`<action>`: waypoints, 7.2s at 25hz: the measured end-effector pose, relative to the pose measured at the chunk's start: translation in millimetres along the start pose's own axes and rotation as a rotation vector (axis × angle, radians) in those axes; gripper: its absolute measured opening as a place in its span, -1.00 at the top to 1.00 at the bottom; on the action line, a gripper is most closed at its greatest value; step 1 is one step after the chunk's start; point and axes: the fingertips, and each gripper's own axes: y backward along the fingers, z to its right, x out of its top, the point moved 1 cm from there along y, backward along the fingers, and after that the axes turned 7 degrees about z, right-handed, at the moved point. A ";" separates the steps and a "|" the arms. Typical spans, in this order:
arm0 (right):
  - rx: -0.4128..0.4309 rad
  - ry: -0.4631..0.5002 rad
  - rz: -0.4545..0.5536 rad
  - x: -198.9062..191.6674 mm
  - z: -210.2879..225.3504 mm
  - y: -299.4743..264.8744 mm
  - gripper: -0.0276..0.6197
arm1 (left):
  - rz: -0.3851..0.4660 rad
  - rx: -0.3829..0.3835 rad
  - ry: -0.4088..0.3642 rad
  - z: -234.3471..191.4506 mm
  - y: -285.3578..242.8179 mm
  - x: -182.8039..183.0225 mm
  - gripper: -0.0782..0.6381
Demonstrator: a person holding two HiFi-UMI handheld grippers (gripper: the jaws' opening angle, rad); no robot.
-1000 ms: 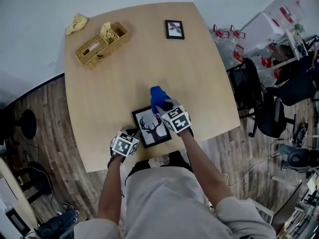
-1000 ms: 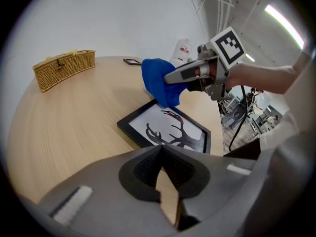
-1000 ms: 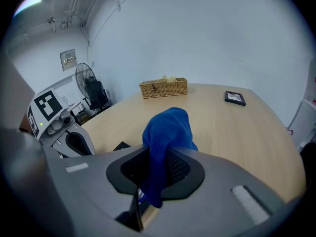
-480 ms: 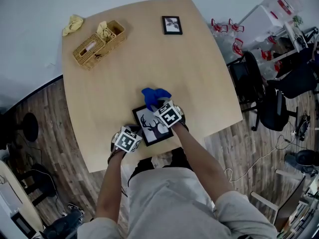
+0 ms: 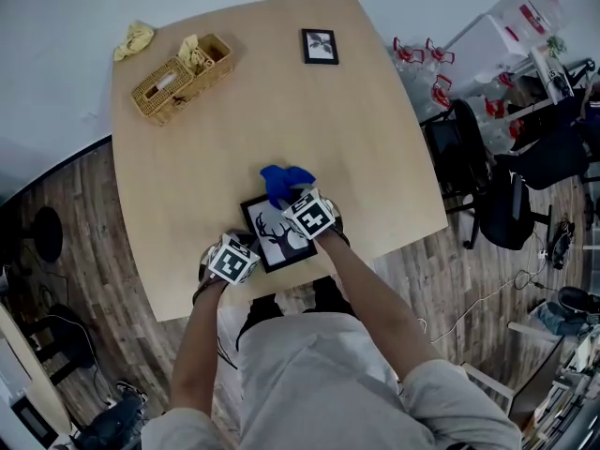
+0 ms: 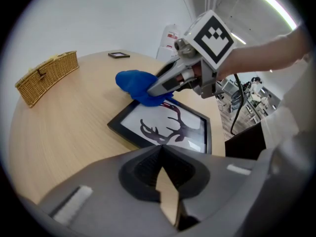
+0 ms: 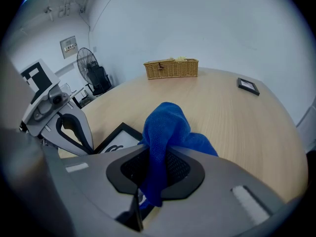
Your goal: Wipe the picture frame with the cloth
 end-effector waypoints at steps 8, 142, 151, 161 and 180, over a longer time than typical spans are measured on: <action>0.014 0.008 -0.011 -18.3 -15.0 3.6 0.76 | 0.011 -0.002 0.017 4.8 4.1 6.2 0.64; -0.111 -0.017 0.116 35.8 -45.8 -34.3 0.75 | 0.067 -0.075 -0.096 7.7 2.9 5.3 0.64; 0.047 0.081 0.051 36.0 -82.8 -53.7 0.75 | 0.074 -0.097 -0.090 5.4 4.1 4.9 0.64; 0.186 0.025 0.000 14.4 -104.7 -38.0 0.75 | 0.067 -0.098 -0.110 5.7 4.0 4.2 0.64; 0.170 -0.102 -0.057 -40.1 -112.7 2.4 0.75 | 0.060 -0.096 -0.153 6.8 3.3 3.4 0.64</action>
